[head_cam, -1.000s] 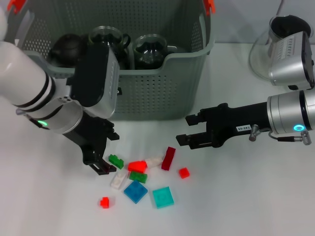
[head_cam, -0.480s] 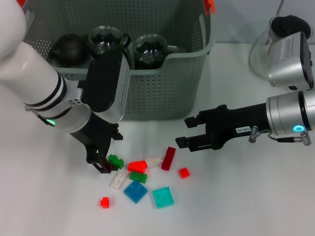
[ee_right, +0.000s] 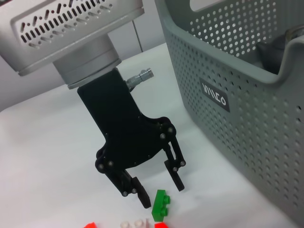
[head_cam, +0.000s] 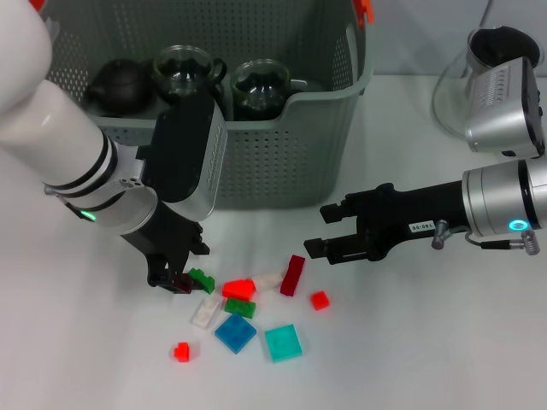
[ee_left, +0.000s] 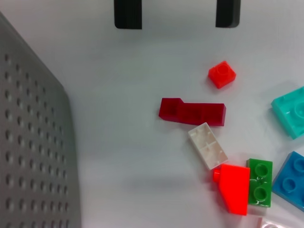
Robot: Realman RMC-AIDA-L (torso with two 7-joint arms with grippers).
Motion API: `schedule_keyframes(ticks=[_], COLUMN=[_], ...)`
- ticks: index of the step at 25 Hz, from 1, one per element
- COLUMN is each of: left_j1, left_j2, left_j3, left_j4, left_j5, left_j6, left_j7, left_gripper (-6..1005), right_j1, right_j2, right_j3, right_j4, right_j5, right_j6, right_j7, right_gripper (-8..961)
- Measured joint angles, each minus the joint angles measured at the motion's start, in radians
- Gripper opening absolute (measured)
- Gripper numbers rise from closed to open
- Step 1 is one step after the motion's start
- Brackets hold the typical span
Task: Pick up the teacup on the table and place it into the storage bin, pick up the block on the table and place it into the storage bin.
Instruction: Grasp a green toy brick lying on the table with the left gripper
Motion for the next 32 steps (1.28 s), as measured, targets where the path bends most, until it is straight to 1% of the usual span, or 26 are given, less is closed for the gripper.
schedule_keyframes(ticks=[4,20,28,32], left_j1=[0.0,-0.005,-0.007,-0.009], left_j2=[0.0,-0.003,-0.006,-0.006], left_j3=[0.007,0.016,0.015,0.016], left_j4=[-0.001,-0.037,-0.037,-0.046], left_j5=[0.0,0.0,0.0,0.0], left_j6=[-0.003,-0.018,-0.019,-0.02], left_j7=[0.008,0.011,0.009,0.005], left_gripper=[473,479,473,397], right_j1=[-0.003,-0.004,-0.01,-0.011], right_j2=[0.002,0.002,0.002,0.002], right_j3=[0.001,0.005,0.005,0.005], right_j4=[0.0,0.0,0.0,0.0], right_j5=[0.001,0.001,0.001,0.001], right_j6=[0.0,0.0,0.0,0.001], right_j7=[0.0,-0.003,-0.006,-0.009], right_gripper=[714,713,714,714])
